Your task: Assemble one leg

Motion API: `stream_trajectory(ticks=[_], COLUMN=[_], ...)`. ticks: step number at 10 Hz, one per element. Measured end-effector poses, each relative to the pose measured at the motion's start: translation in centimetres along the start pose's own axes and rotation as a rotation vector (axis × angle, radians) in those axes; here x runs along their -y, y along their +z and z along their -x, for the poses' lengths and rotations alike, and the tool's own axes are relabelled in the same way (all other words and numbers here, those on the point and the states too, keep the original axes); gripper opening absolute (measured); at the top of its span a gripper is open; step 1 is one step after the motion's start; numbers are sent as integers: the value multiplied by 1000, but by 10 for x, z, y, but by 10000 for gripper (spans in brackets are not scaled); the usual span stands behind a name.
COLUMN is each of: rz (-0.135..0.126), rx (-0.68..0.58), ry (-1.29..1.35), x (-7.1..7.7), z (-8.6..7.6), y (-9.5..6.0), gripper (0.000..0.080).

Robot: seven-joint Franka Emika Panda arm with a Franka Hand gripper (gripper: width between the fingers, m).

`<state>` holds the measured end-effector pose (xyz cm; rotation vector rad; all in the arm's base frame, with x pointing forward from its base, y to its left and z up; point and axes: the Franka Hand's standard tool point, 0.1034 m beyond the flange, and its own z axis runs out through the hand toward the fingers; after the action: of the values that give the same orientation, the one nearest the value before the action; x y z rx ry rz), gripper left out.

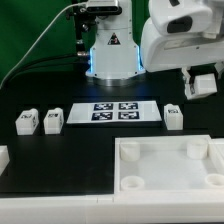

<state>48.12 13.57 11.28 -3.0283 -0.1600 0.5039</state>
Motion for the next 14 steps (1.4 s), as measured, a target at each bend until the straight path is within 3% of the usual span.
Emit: stream_trajectory(ticks=[2, 3, 5, 6, 7, 10, 12, 14], rz=[4, 6, 13, 15, 16, 31, 31, 24], rx=[-197, -272, -453, -503, -629, -933, -934, -948], ry=[-3, -33, -52, -57, -55, -53, -52, -50], x=[-2, -8, -30, -35, -35, -41, -42, -38], z=[-1, -9, -44, -55, -66, -60, -61, -83], y=[-2, -11, -50, -65, -78, -72, -63, -64], gripper=[291, 291, 291, 291, 291, 291, 291, 291])
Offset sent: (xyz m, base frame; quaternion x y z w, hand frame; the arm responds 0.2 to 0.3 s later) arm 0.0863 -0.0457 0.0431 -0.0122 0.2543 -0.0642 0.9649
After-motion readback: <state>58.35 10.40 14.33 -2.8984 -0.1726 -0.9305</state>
